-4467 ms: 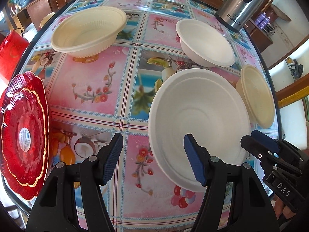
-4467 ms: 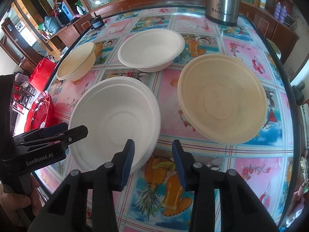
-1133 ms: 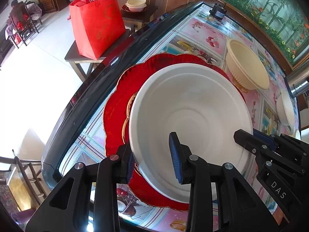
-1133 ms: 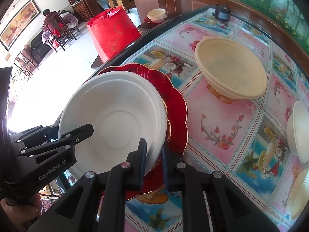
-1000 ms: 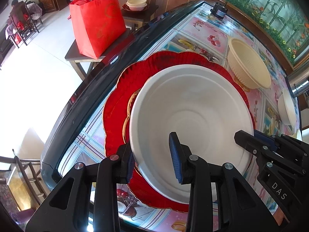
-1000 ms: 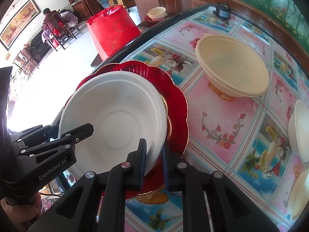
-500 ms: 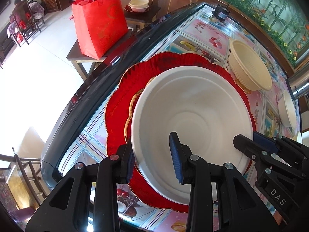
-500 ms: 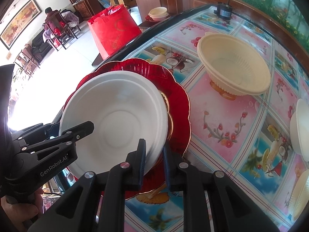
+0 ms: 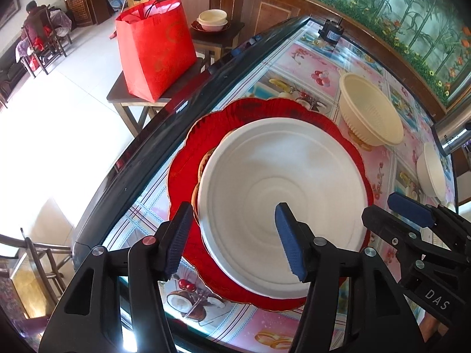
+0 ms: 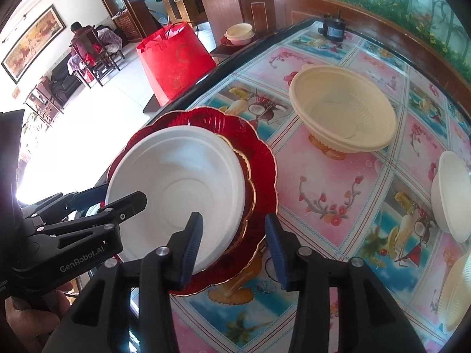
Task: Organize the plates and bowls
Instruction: 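Move the left tool toward the beige plate with a tab handle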
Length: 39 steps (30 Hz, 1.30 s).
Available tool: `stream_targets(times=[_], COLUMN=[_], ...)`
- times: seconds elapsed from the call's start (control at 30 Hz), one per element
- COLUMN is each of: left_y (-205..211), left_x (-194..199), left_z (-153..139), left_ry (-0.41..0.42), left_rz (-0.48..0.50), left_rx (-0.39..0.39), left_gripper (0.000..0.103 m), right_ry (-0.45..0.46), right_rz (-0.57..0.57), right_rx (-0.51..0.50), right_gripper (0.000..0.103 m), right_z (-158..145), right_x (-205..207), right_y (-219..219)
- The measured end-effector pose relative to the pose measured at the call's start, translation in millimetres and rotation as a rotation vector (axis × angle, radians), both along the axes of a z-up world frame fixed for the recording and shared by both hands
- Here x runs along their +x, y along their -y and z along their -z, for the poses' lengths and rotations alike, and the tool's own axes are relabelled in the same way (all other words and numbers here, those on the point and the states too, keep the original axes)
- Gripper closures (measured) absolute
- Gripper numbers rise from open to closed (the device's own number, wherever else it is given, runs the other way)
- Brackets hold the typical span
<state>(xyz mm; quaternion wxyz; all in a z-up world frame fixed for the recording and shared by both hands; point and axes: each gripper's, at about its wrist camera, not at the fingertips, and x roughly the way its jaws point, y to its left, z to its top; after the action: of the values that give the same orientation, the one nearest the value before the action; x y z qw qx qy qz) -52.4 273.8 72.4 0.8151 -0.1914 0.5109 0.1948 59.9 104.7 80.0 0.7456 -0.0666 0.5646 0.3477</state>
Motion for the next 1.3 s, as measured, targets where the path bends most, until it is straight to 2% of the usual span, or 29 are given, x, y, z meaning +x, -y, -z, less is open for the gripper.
stream_targets(times=[0.27, 0.53, 0.83, 0.93, 1.03, 1.3], left_y=[8.9, 58.5, 132.6, 161.0, 183.7, 226.0], left_x=[-8.5, 17.3, 46.4, 54.2, 59.0, 75.2], left_z=[-30.6, -53.5, -47.3, -42.4, -38.7, -23.4], left_ry=[0.091, 0.145, 0.119, 0.101, 0.091, 0.029], left_rz=[-0.032, 0.09, 0.272, 0.337, 0.383, 0.472], left_rx=[0.007, -0.01, -0.041, -0.037, -0.04, -0.071], left_gripper=[0.044, 0.042, 0.041, 0.041, 0.034, 0.034], right_ry=[0.026, 0.016, 0.005, -0.003, -0.009, -0.012], right_rz=[0.077, 0.192, 0.337, 0.397, 0.455, 0.556], right_rx=[0.029, 0.025, -0.003, -0.011, -0.015, -0.035], right_gripper=[0.036, 0.033, 0.032, 0.028, 0.024, 0.023], right_z=[-10.0, -8.8, -7.0, -5.5, -5.3, -7.0], right_x=[3.7, 10.3, 7.2, 5.1, 2.8, 0.3], right_y=[31.7, 79.2, 155.1, 182.4, 206.5, 258.4])
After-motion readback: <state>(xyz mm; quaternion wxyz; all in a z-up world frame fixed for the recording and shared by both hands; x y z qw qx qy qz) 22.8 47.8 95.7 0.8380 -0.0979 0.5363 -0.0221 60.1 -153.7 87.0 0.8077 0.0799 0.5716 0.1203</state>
